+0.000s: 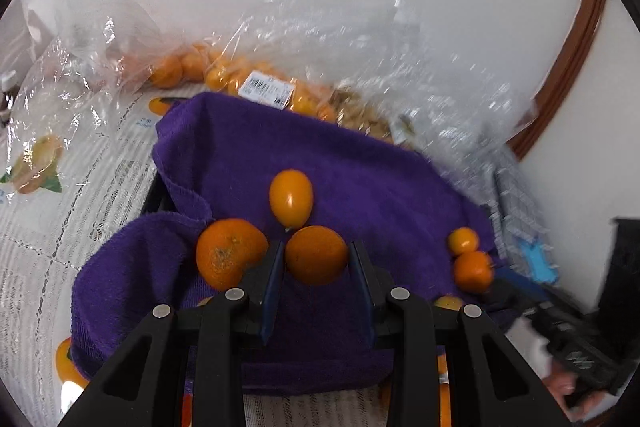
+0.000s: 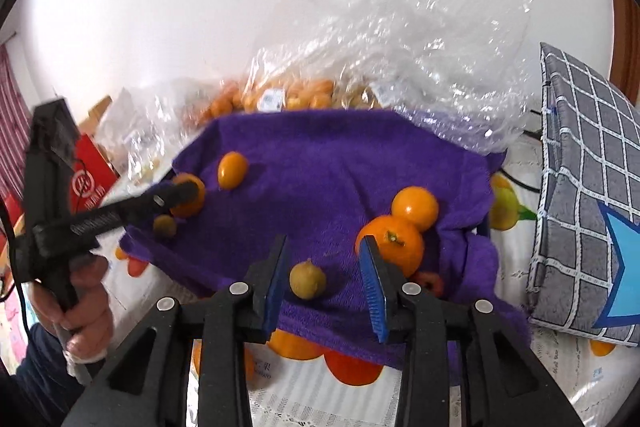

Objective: Organize fruits
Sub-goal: 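Carry both fruits onto the purple towel and open both tools, then grasp a large orange with the right tool while the left tool grasps another orange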

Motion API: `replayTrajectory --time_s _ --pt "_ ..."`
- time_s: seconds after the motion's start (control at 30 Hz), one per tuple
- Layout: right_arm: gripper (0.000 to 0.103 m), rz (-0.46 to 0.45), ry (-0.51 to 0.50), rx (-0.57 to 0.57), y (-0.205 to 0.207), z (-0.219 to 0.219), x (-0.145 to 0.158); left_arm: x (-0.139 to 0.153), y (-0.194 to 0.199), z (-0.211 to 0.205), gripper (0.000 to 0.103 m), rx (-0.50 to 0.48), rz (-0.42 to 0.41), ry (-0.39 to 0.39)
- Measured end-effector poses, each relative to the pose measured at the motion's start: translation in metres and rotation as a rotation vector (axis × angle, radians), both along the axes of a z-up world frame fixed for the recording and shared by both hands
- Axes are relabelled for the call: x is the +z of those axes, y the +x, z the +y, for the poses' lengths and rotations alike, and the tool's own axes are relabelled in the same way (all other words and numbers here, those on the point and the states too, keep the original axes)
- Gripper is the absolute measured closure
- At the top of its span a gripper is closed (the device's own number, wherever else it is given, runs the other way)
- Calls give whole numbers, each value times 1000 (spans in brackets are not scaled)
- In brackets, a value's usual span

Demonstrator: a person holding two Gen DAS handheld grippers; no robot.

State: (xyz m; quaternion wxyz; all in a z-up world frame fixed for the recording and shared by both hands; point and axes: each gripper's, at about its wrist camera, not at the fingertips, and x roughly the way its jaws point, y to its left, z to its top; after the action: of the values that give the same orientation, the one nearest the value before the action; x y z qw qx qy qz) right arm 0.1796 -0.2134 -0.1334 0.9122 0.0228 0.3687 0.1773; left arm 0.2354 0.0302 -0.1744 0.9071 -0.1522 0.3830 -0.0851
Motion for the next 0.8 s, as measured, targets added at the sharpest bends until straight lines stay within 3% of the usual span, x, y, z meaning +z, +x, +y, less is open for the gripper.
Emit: replayTrajectory --time_s 0.1,0.2,0.33,0.47,0.67,0.8 --pt "67 -19 31 -14 -1 -8 5 -7 5 -7 72 17 44 3" --pt "67 -27 57 -29 -3 -16 6 -8 6 -13 72 46 50 49" --pt "67 -29 66 -37 -3 -20 7 -9 6 -14 68 38 33 41" --pt "67 -26 64 -24 -2 -17 4 -6 -2 -7 54 33 -41 6" --pt "67 -32 33 -12 -3 -8 0 2 -14 3 53 43 -119 -23" --pt "67 -94 20 -5 -16 -2 8 12 -28 6 53 70 -202 -13"
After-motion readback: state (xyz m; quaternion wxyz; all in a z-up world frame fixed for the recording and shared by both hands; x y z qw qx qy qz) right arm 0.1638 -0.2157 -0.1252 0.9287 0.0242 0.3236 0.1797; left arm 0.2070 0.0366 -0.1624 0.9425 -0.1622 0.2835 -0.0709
